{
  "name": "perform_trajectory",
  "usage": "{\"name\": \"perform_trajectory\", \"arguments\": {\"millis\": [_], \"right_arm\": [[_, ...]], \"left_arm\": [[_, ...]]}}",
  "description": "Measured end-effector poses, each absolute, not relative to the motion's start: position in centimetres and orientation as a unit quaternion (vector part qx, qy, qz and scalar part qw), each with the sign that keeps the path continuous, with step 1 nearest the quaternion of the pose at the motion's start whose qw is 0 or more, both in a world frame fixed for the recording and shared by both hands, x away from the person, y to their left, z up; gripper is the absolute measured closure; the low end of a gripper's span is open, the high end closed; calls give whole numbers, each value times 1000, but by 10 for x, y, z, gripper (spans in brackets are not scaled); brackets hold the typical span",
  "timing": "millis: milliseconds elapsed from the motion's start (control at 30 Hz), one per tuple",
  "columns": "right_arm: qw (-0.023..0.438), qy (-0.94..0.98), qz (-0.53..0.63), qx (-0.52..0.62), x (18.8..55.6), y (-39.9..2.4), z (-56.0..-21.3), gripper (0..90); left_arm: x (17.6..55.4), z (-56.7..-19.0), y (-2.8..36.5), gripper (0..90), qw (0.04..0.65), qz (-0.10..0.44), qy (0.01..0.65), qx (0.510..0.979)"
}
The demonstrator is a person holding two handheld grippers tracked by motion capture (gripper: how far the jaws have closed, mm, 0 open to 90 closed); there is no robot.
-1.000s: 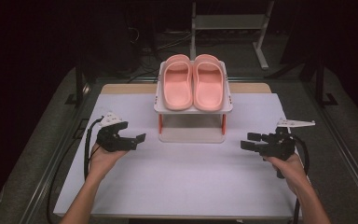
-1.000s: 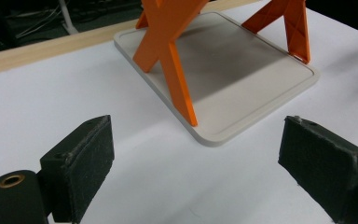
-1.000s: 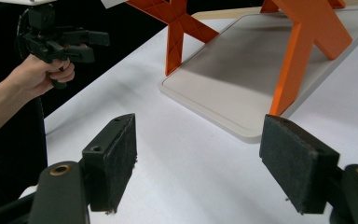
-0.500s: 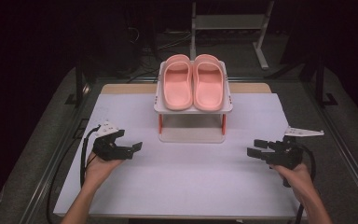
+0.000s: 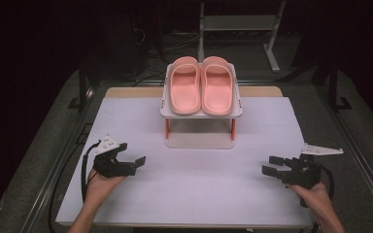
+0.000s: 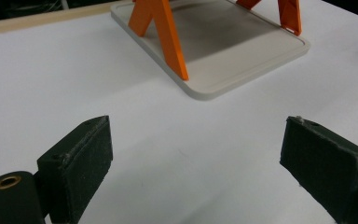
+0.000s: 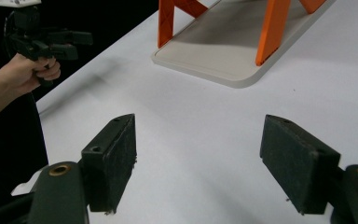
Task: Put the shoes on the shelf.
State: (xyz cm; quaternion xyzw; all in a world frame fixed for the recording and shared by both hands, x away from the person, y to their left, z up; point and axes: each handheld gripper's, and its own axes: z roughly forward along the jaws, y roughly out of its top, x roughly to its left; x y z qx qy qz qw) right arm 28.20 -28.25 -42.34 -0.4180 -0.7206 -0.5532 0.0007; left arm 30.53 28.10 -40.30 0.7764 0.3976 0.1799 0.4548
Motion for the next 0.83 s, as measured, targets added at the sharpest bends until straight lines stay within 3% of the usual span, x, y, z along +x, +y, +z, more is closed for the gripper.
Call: {"name": "perform_trajectory", "arguments": {"millis": [833], "right_arm": [[-19,-696,-578,-425,229,-304,-440,263]], "left_arm": [[261,-419,305,85,478,195,406,754]]}}
